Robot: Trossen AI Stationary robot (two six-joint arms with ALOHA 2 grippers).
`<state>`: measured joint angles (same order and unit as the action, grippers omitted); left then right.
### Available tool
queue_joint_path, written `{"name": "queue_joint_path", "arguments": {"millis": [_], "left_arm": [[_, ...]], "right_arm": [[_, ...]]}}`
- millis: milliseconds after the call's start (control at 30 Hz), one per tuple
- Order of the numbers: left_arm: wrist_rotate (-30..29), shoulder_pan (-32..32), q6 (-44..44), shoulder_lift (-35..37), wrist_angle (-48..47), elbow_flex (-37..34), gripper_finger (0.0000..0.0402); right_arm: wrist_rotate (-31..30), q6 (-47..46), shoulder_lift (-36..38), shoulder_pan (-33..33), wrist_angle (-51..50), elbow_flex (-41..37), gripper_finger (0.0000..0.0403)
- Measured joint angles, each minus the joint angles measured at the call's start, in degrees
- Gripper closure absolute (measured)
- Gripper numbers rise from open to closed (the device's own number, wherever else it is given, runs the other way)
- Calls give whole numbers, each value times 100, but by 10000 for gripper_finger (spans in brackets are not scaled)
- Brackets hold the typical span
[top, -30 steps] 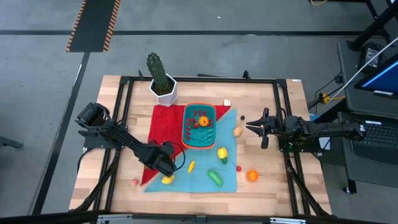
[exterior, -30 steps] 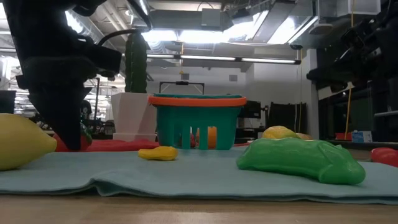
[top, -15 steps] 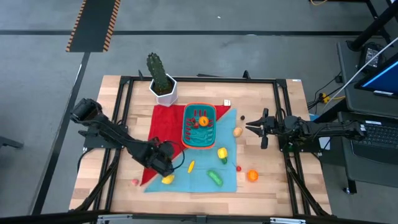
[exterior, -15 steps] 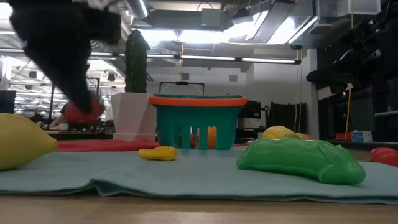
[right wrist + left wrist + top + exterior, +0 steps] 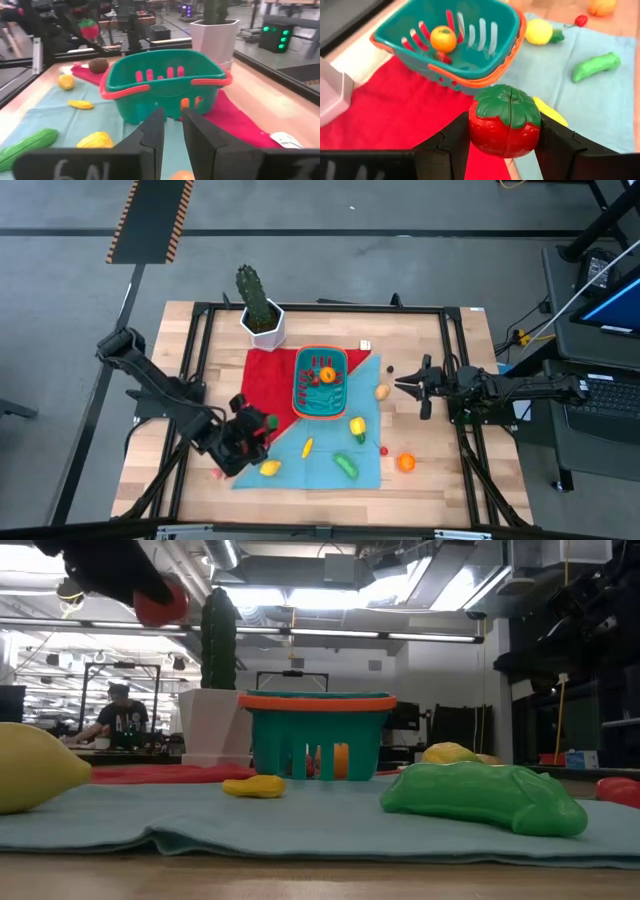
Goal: Pick and placing Produce into tupperware
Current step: Put the strawberry into the basket
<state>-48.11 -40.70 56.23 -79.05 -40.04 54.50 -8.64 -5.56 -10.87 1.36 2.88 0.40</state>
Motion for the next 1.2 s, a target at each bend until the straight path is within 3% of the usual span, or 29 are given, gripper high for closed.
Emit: {"name": "queue_joint_path", "arguments": {"millis": [400, 867, 1000, 1200], "left_arm": [[-346, -317, -1261, -120, 1374, 0, 231], [-848, 540, -885, -162, 1405, 0, 230], [-613, 928, -976, -162, 1426, 0, 230], [392, 1663, -1804, -164, 1690, 0, 229]], "right_arm": [[428, -17, 0, -1, 28, 0, 330], [428, 8, 0, -1, 30, 0, 330], [426, 27, 0, -1, 30, 0, 330], [424, 46, 0, -1, 30, 0, 330]]}}
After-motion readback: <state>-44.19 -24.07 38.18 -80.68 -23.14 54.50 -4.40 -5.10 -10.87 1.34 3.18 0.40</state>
